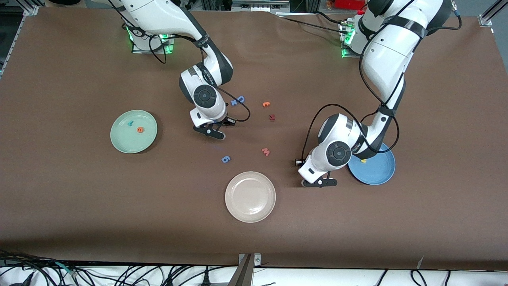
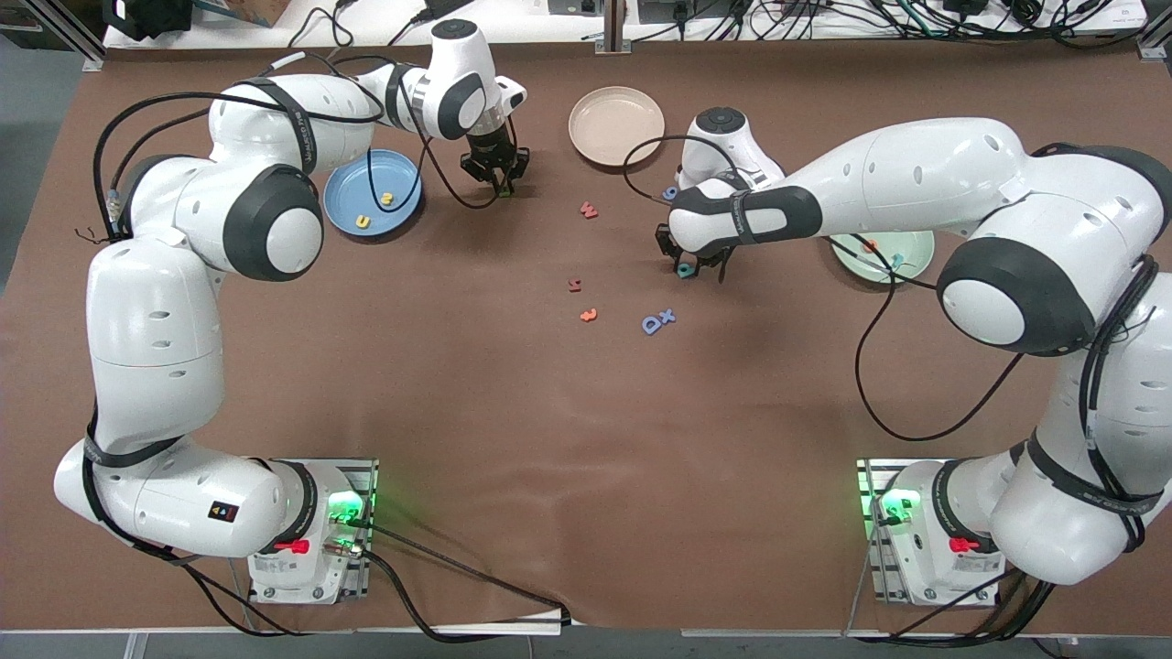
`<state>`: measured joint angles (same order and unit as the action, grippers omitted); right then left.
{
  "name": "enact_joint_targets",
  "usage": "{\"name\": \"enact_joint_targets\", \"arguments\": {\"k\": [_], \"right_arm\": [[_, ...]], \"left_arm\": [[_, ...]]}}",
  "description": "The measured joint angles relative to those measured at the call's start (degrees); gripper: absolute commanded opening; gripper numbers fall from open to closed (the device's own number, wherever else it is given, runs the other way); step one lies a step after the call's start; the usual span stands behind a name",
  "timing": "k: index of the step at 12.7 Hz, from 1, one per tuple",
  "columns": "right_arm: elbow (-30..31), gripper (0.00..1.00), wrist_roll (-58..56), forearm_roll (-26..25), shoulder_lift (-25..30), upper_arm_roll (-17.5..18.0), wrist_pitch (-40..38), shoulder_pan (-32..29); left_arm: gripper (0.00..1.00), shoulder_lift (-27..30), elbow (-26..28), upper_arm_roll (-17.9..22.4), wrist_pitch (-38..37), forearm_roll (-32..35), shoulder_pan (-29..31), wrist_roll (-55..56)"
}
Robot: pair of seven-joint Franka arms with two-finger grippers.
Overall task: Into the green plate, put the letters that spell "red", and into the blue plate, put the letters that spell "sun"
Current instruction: 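Carry the green U toward the blue plate while the right gripper grasps teal, then release the green U on the blue plate while the right gripper releases teal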
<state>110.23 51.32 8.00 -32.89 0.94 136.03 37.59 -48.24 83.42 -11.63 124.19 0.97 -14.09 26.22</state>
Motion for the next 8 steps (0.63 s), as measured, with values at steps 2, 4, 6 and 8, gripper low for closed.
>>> {"name": "enact_joint_targets", "arguments": {"k": [2,4,6,8], "right_arm": [[-1.1,0.35,-3.2,0.0,1.8,-0.8,-4.2,-1.8],[-1.8,0.35,-8.9,0.0,5.3,-3.2,-9.7,-4.1],[-1.8,0.35,-17.3,0.0,8.6,-8.4,-14.1,-4.8],[-1.7,0.35,-26.7,0.0,9.8,-14.0,-17.6,-5.2]], "left_arm": [[0.03,1.3,-0.6,0.4,-3.0,0.0,0.7,-1.1],[0.03,3.0,-2.1,0.6,-7.4,0.0,3.0,-5.1],[0.03,4.9,-2.3,0.9,-9.9,0.0,6.8,-12.3],[0.03,5.8,-2.1,0.9,-12.6,0.0,11.4,-20.3]]}}
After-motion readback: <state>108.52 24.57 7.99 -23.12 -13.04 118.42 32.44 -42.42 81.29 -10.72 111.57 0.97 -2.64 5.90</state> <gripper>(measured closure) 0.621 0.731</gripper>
